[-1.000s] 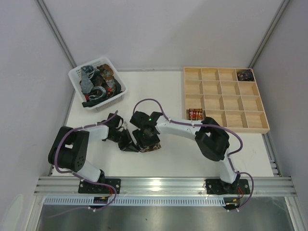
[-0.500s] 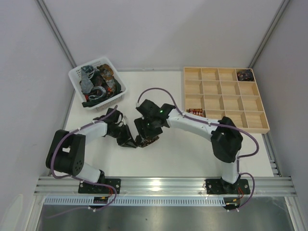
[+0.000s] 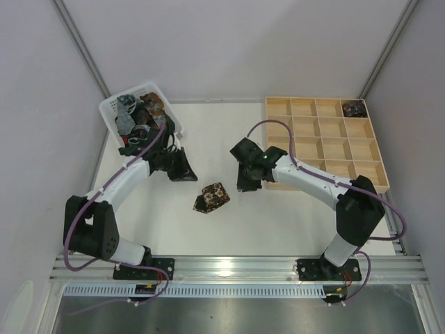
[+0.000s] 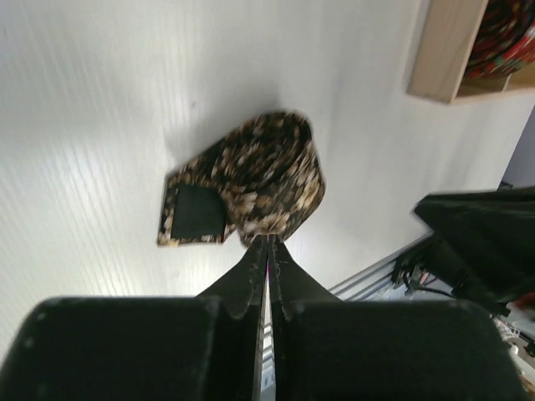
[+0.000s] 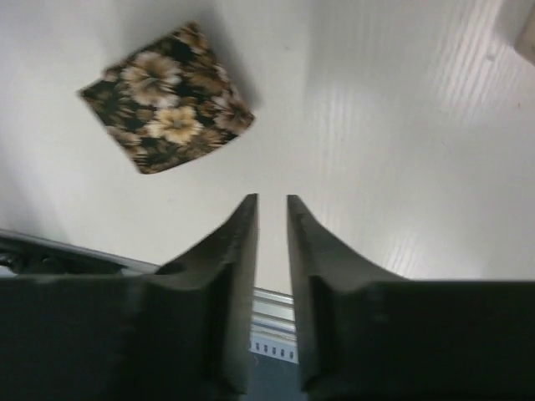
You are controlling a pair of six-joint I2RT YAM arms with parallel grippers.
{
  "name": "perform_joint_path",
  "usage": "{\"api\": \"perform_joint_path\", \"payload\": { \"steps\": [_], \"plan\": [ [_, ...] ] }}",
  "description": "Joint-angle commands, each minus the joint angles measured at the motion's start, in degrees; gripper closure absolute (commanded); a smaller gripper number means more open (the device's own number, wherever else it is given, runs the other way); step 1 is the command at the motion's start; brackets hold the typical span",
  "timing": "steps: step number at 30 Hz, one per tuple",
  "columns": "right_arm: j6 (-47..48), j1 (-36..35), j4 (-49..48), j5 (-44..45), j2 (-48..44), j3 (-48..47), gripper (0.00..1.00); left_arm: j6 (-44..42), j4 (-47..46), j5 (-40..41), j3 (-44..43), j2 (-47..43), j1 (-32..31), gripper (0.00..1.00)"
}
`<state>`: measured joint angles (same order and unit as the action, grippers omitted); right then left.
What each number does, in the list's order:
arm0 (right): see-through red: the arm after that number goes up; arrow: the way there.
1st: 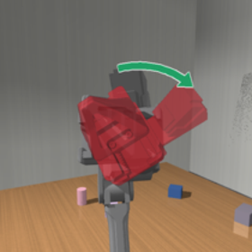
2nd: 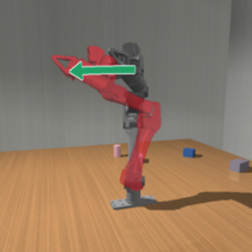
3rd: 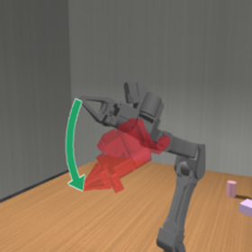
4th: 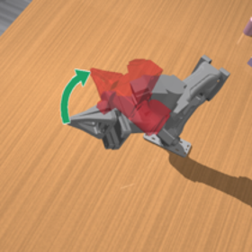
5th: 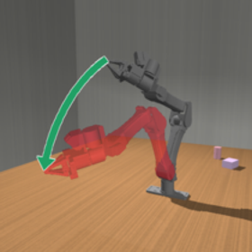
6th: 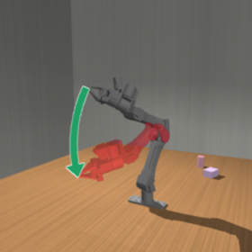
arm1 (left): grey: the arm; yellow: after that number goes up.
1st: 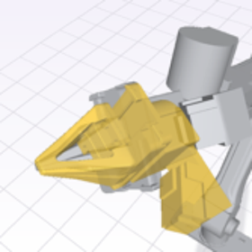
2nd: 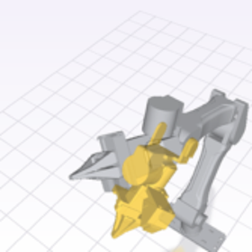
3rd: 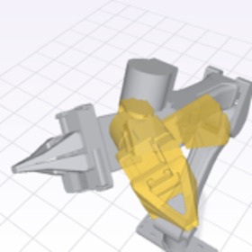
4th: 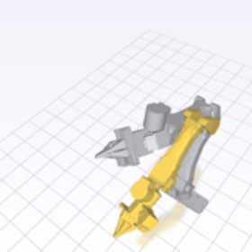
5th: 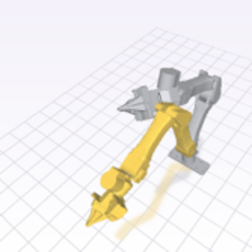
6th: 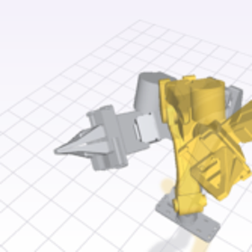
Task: Roll the ties
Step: Roll the tie, then place the rolled tie into the container
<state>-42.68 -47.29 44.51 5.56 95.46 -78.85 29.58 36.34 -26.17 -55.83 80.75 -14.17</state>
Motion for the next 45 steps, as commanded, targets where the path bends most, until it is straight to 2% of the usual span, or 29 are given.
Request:
{"api": "perform_joint_path", "payload": {
  "steps": [1, 3, 4, 5, 8, 16, 27, 33, 40, 45],
  "plan": [
    [-11.35, -0.35, 0.06, 2.44, -0.28, 3.52, 0.8, -2.6, -2.06, 2.09, -6.64, 6.84, -0.24, 0.94],
    [-14.87, -0.52, -2.4, 2.35, -0.45, 6.5, 0.95, -4.0, -2.94, 3.05, -10.42, 10.11, -1.29, 0.94],
    [-16.89, -0.7, -3.28, 2.09, -0.71, 8.08, 1.0, -4.44, -3.2, 3.49, -11.39, 13.17, -1.73, 0.94],
    [-21.79, -0.79, -6.42, 1.82, -1.15, 11.23, 1.0, -4.71, -3.72, 3.85, -13.14, 14.6, -2.08, 0.94],
    [-27.7, -2.54, -11.8, 2.78, -1.51, 14.77, 1.0, -5.32, -4.69, 4.03, -15.52, 20.38, -3.14, 0.94],
    [-35.62, -7.12, -15.24, 6.31, 5.78, 12.75, 1.0, -8.13, -4.0, 7.18, -20.36, 27.97, -5.25, 0.94],
    [-44.24, -8.7, -20.25, 5.78, 10.71, 16.62, 1.0, -8.67, -4.43, 4.46, -18.17, 29.11, -8.32, 0.95],
    [-48.73, -8.96, -22.37, 6.83, 13.43, 14.87, 1.0, -8.4, -4.97, 2.97, -15.45, 28.76, -9.2, 0.96],
    [-48.56, -8.79, -21.14, 8.15, 17.12, 10.3, 1.0, -9.19, -4.43, 2.88, -12.81, 27.18, -9.91, 0.98],
    [-48.91, -8.18, -23.24, 8.5, 15.64, 13.02, 1.0, -9.28, -4.87, 1.21, -12.98, 27.62, -9.38, 0.99]
  ]
}}
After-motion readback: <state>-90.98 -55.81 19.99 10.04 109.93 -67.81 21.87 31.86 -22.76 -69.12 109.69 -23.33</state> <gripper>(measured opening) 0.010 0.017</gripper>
